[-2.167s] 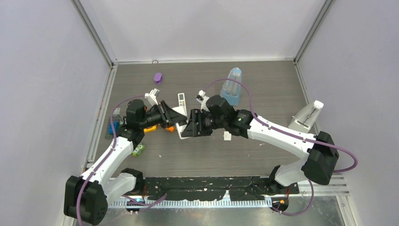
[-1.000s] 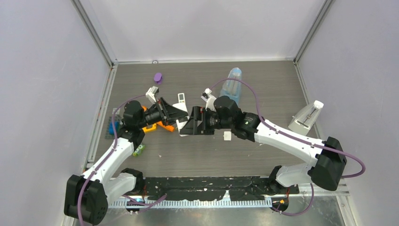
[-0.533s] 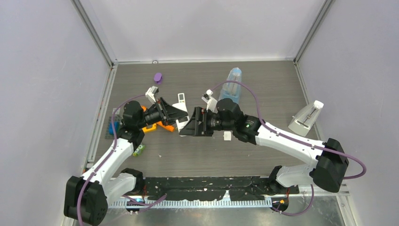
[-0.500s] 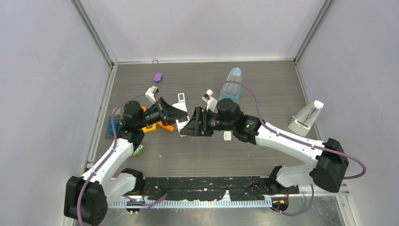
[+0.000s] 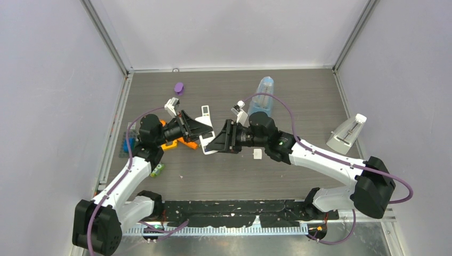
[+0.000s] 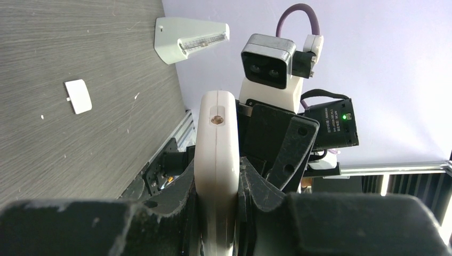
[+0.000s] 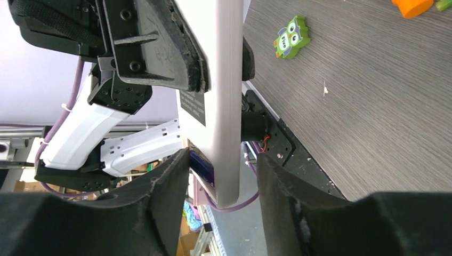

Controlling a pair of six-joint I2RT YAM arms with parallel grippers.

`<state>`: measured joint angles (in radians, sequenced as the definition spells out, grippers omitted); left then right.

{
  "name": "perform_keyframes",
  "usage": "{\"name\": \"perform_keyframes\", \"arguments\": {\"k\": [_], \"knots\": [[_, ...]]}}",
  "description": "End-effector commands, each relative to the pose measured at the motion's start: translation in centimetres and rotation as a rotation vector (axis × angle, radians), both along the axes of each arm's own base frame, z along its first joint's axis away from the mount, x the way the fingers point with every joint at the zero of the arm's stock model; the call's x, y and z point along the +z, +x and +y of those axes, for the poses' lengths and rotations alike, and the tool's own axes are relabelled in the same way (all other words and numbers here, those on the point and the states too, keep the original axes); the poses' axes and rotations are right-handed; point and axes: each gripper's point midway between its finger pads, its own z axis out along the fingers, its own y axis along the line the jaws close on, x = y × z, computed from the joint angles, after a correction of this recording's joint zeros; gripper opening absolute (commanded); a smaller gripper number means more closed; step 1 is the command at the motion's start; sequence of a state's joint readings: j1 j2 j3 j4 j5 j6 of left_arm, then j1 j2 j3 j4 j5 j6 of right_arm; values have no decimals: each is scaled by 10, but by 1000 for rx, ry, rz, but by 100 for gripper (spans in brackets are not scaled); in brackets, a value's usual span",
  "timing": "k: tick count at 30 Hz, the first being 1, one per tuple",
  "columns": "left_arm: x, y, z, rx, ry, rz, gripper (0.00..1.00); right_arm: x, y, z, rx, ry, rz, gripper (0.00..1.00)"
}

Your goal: Load the batteries into the remote control

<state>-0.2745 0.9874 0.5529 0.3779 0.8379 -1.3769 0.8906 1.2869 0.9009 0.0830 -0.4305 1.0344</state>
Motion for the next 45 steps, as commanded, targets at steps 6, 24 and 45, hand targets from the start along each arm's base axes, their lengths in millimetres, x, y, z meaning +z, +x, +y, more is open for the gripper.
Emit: {"name": "perform_keyframes", "arguments": {"k": [6,24,45], "knots": [[31,-3,-1,-10,-33,-115,0,13,0,2,22,46,-25,40],[39,-1,2,17,4,-217,0,15,9,-9,-21,-30,-131,67],[33,-3,95,446,637,-536,0,-35,74,-34,-300,-423,-155,72]]}}
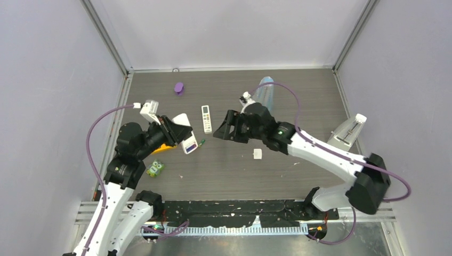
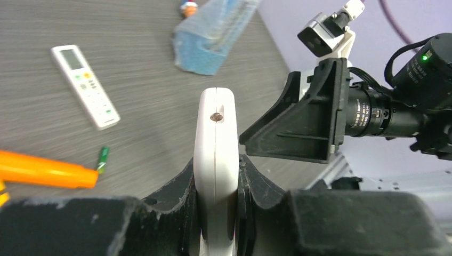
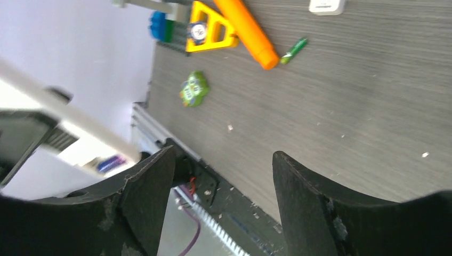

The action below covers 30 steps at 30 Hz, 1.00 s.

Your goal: Load the batteries into the remote control

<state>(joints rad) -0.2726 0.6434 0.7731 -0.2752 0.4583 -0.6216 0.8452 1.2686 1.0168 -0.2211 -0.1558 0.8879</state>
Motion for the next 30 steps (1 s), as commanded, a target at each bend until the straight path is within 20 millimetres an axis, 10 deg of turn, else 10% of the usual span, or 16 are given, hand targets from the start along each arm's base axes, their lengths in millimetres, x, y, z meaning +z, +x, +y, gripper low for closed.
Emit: {"name": "perform_keyframes", "arguments": {"k": [1,16,30], "knots": [[5,4,36,195,86,-39,0,-37,27,11,-71,-239,-37,71],[-4,-1,68,373,113,-2,0,-149,77,68,-338,-580,190,55],[-10,0,68,378,123,15,0,-182,96,87,-403,-628,194,54]]}}
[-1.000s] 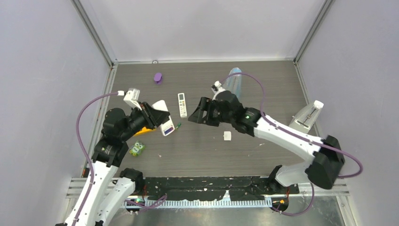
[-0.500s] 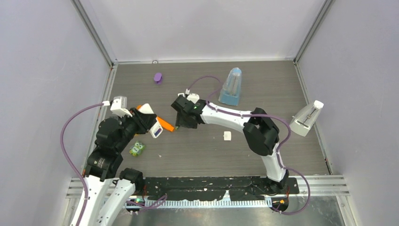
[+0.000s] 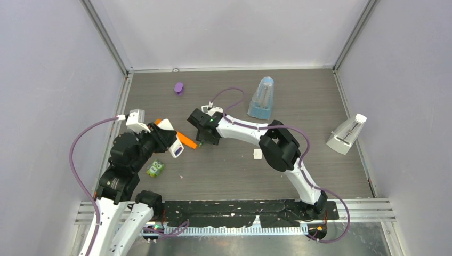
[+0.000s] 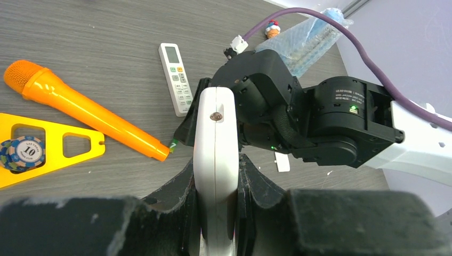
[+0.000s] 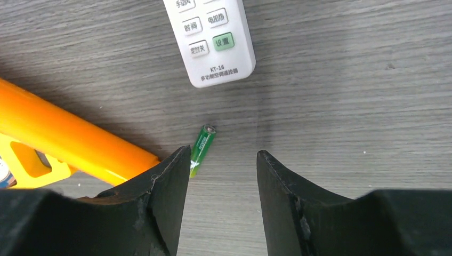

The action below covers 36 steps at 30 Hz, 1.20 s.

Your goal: Load the batteries into the remote control

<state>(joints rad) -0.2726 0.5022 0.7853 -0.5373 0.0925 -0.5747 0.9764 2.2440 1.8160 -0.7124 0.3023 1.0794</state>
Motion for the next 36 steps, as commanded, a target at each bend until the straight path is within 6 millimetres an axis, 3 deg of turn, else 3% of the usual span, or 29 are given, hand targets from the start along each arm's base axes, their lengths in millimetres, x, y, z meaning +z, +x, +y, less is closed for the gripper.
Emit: {"name": "perform_keyframes", "arguments": {"k": [1,10,14,17,20,23,28,29,30,31,32,36], "knots": [[16,5,4,27,-6,-45,0,9,10,4,-48,-27,-54,54],[11,5,8,51,-1,-27,0,-13,5,-2,-9,-174,-28,52],[12,4,8,53,-2,-29,0,-17,-1,-9,3,-210,-7,39],[11,4,8,52,-6,-28,0,-14,-5,-15,9,-228,3,22],[11,3,7,48,-12,-23,0,1,-7,-23,7,-230,-12,9],[10,1,4,32,-25,-18,0,16,-7,-34,-23,-227,-36,6],[8,-3,-6,-15,-64,-5,0,34,-24,-76,-132,-201,-34,5],[7,-4,-10,-34,-78,-2,0,46,-26,-77,-170,-140,-43,5],[6,-4,-13,-48,-91,4,0,30,-40,-93,-184,-161,4,5],[5,-4,-16,-58,-107,8,0,41,-43,-94,-219,-95,-3,5],[6,-4,-19,-70,-119,9,0,26,-57,-110,-235,-118,35,5],[5,-4,-24,-90,-153,19,0,19,-82,-148,-371,-75,57,5]]}}
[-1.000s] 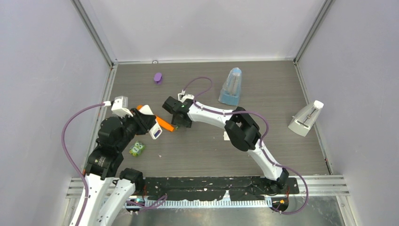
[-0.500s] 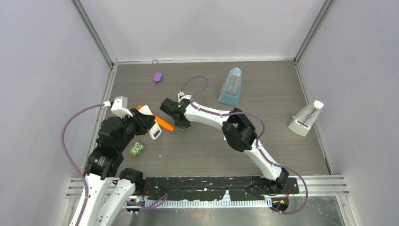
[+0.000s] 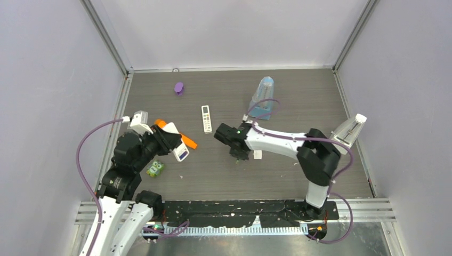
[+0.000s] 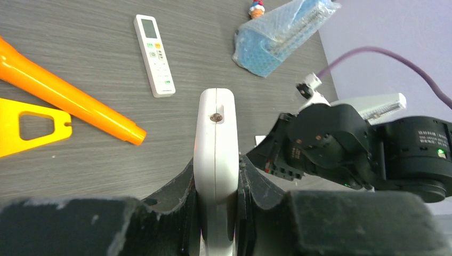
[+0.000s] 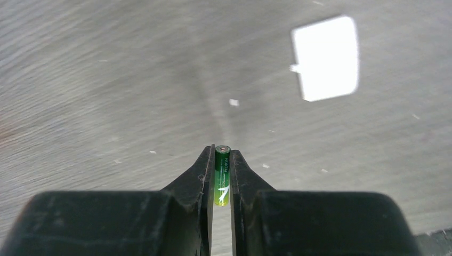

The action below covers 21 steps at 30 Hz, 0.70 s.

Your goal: Load the batteries into the remote control

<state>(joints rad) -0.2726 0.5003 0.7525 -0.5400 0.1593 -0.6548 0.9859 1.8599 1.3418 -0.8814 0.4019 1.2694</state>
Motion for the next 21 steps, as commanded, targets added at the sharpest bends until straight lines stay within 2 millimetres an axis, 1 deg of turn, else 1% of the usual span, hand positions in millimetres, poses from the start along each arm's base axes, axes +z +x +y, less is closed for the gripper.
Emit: {"name": "perform_keyframes", "arguments": {"k": [1,3,5,8,12,14,16,20,21], "knots": [[17,2,-13,-49,-84,-48,0,4,-12,-26,-198,93,-41,5],[16,2,-14,-52,-94,-43,0,0,-16,-34,-234,89,-32,5],[16,1,-15,-55,-99,-43,0,-6,-19,-37,-263,89,-9,5],[14,1,-15,-56,-99,-36,0,-15,-19,-31,-296,111,24,5],[11,0,-16,-58,-97,-24,0,-27,-20,-19,-345,164,77,6],[11,0,-15,-58,-97,-25,0,-30,-20,-15,-360,194,88,8],[10,0,-14,-53,-93,-22,0,-33,-22,-12,-374,214,101,15],[9,1,-8,-19,-68,-27,0,-46,-31,-9,-389,237,160,19],[9,1,-6,-13,-65,-30,0,-46,-31,-9,-385,240,163,20]]}}
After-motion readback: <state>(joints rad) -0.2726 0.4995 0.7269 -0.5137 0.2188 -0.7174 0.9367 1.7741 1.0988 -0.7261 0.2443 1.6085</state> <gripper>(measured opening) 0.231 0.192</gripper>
